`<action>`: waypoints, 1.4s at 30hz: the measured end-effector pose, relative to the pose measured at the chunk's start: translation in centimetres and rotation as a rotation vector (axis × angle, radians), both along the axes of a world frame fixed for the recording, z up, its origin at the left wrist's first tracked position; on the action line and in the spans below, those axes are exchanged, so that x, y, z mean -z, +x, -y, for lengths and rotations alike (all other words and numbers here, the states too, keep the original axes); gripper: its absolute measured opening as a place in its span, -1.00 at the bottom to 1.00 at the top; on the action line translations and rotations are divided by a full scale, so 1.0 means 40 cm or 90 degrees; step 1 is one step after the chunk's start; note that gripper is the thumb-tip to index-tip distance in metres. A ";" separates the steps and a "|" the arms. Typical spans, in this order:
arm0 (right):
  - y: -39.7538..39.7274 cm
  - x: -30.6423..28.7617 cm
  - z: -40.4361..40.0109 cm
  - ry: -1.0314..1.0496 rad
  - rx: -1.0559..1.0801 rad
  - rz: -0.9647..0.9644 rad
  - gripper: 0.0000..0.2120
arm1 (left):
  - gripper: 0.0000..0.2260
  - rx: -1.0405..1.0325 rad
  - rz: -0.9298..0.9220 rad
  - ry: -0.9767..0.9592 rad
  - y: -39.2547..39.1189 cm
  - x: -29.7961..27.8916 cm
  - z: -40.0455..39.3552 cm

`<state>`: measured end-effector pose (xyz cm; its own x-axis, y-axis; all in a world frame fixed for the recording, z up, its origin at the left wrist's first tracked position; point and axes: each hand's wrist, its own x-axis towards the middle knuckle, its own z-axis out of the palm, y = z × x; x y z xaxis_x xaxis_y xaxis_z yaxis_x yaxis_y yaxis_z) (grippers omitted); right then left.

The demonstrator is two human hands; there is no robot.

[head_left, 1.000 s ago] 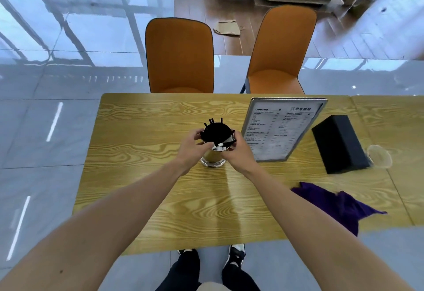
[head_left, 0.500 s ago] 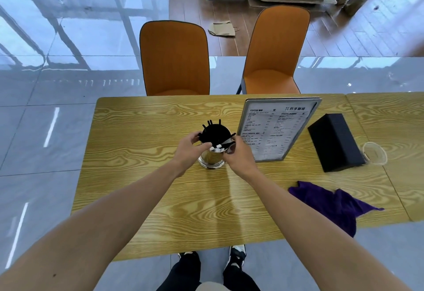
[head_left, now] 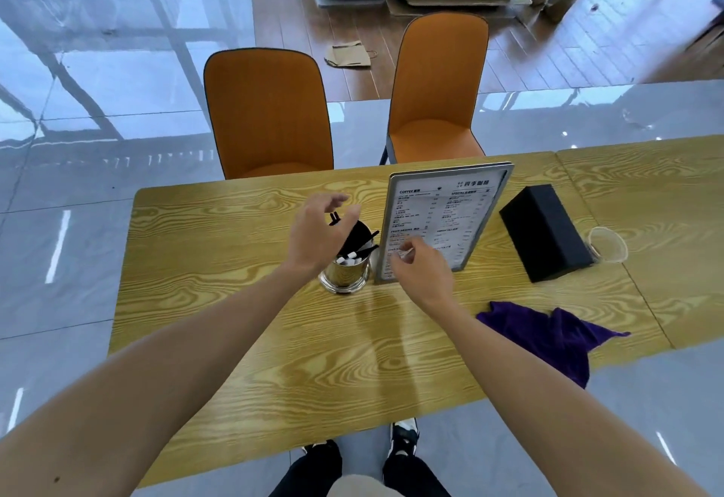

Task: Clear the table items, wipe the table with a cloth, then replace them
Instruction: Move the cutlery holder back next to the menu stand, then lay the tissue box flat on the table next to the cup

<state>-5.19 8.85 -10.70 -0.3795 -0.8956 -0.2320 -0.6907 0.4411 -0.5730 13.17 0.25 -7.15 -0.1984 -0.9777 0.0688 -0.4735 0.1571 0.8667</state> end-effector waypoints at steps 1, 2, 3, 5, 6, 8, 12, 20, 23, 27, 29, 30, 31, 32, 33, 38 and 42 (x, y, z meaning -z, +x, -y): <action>-0.022 -0.007 -0.009 -0.002 0.015 -0.012 -0.73 | -0.68 0.057 0.019 -0.027 -0.020 -0.013 0.003; -0.046 -0.012 -0.016 -0.004 0.030 -0.019 -0.71 | -0.69 0.118 0.036 -0.043 -0.043 -0.021 0.003; -0.069 -0.019 -0.024 -0.003 0.045 -0.023 -0.70 | -0.70 0.177 0.049 -0.044 -0.067 -0.028 0.002; -0.117 -0.033 -0.041 -0.006 0.075 -0.030 -0.67 | -0.67 0.274 0.074 -0.027 -0.119 -0.034 -0.006; -0.144 -0.038 -0.050 -0.012 0.087 -0.034 -0.65 | -0.63 0.309 0.094 -0.014 -0.150 -0.035 -0.014; -0.201 -0.049 -0.065 -0.034 0.098 -0.043 -0.64 | -0.54 0.355 0.138 0.027 -0.217 -0.038 -0.031; -0.339 -0.070 -0.085 -0.056 0.118 -0.048 -0.60 | -0.33 0.441 0.204 0.107 -0.373 -0.036 -0.052; -0.667 -0.053 -0.112 -0.054 0.141 0.010 -0.37 | -0.31 0.417 0.231 0.081 -0.723 -0.016 -0.065; -0.777 -0.029 -0.116 -0.042 0.137 0.037 -0.33 | -0.30 0.386 0.235 0.057 -0.854 0.007 -0.055; -0.888 0.013 -0.115 -0.023 0.139 0.058 -0.33 | -0.28 0.326 0.209 0.073 -0.996 0.040 -0.034; -0.929 0.037 -0.112 -0.003 0.129 0.057 -0.34 | -0.26 0.311 0.218 0.085 -1.048 0.065 -0.021; -0.945 0.050 -0.111 0.009 0.122 0.058 -0.34 | -0.25 0.303 0.227 0.088 -1.069 0.078 -0.015; -0.959 0.063 -0.110 0.023 0.118 0.064 -0.33 | -0.24 0.292 0.240 0.091 -1.088 0.092 -0.009; -0.971 0.074 -0.111 0.034 0.116 0.072 -0.33 | -0.23 0.281 0.251 0.094 -1.104 0.106 -0.004; -0.980 0.085 -0.112 0.046 0.117 0.083 -0.32 | -0.22 0.271 0.259 0.099 -1.117 0.119 0.000; -1.020 0.109 -0.105 0.076 0.138 0.210 -0.40 | -0.15 0.256 0.273 0.156 -1.161 0.168 0.029; -1.041 0.128 -0.092 0.095 0.142 0.331 -0.59 | -0.13 0.256 0.286 0.183 -1.170 0.187 0.041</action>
<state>-46.85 12.55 -15.81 -0.3575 -0.7508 -0.5554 -0.2171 0.6453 -0.7325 -33.62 -1.38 -14.65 -0.5007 -0.7884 -0.3573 -0.7504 0.1897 0.6331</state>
